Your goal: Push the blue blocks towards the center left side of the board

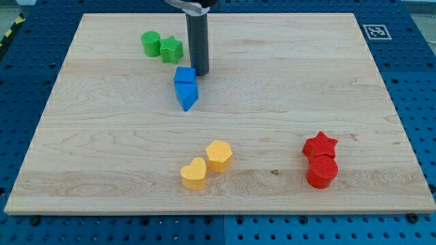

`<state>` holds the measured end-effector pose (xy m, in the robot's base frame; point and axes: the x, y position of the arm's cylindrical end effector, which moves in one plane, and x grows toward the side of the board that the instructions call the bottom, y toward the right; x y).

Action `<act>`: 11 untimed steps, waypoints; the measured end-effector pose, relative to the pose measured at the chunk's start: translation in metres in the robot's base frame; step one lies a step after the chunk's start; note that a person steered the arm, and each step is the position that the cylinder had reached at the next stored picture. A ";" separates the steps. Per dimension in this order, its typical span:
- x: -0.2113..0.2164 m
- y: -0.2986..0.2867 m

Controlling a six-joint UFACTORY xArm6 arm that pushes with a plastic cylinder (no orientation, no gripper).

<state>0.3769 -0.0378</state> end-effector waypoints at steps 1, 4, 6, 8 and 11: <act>0.023 0.000; 0.058 0.023; 0.061 -0.023; 0.077 0.010; 0.103 -0.001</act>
